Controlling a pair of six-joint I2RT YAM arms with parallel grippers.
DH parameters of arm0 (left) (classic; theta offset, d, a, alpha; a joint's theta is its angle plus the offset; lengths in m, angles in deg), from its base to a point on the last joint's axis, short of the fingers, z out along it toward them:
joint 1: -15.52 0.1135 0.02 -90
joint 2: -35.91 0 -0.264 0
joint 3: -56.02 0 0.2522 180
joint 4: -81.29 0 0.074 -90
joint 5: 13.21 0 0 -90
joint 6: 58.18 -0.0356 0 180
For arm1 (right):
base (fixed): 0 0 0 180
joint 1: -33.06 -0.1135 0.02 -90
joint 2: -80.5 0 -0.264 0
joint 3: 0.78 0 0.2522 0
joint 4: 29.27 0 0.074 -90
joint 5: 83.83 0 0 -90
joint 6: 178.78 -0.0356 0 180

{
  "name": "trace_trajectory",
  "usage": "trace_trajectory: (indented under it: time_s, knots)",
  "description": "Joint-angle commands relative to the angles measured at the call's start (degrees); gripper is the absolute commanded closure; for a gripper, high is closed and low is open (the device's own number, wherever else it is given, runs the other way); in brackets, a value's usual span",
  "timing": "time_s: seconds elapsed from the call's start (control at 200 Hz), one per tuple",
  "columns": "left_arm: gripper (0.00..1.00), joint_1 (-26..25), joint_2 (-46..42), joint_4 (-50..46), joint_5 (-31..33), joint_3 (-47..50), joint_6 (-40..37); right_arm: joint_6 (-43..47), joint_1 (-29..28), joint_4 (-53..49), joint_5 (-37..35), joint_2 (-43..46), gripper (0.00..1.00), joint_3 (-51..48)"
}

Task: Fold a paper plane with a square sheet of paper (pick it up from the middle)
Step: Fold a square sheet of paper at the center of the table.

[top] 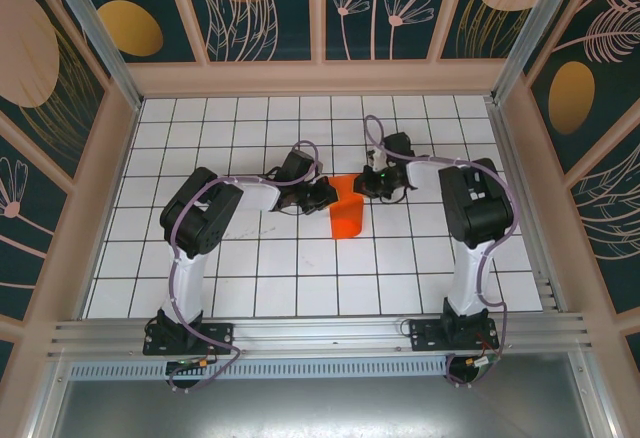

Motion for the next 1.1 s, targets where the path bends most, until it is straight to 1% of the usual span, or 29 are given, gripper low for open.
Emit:
trace_trajectory:
  time_s: [0.0,0.08,0.145,0.3,0.44,0.6,0.736,0.916,1.041,1.096]
  knots:
    - [1.0,0.2,6.4,-14.0,7.5,5.4,-1.1,-1.1,6.4,2.4,-4.7,-0.6,1.0,-2.2]
    - [1.0,0.1,6.3,-13.8,7.5,5.6,-1.1,-1.2,7.8,2.9,-5.1,1.3,1.0,-2.2]
    - [1.0,0.1,6.3,-13.7,7.4,5.5,-1.1,-1.3,7.4,3.2,-4.5,3.5,1.0,-1.9]
    - [1.0,0.1,6.3,-13.8,7.5,5.3,-1.3,-2.7,3.0,6.2,-2.0,6.8,1.0,-3.0]
    - [1.0,0.1,6.5,-13.7,7.2,5.2,-1.4,-3.7,-1.9,6.2,-1.5,3.5,1.0,-0.4]
    - [1.0,0.1,6.3,-13.6,7.3,5.4,-1.4,-4.2,-3.0,5.0,-3.2,-1.3,1.0,3.5]
    - [1.0,0.1,6.3,-13.5,7.3,5.7,-1.1,-3.6,-1.6,3.5,-5.8,-3.7,1.0,5.1]
    - [1.0,0.1,6.1,-13.0,7.3,6.4,-0.8,-3.4,3.8,1.5,-9.9,-5.7,1.0,6.1]
    - [1.0,0.2,6.0,-12.8,7.2,6.4,-0.8,-2.6,4.6,0.1,-12.8,-2.1,1.0,6.8]
    - [1.0,0.2,5.9,-12.7,7.2,6.4,-0.9,-2.8,4.5,-0.2,-12.5,0.6,1.0,6.5]
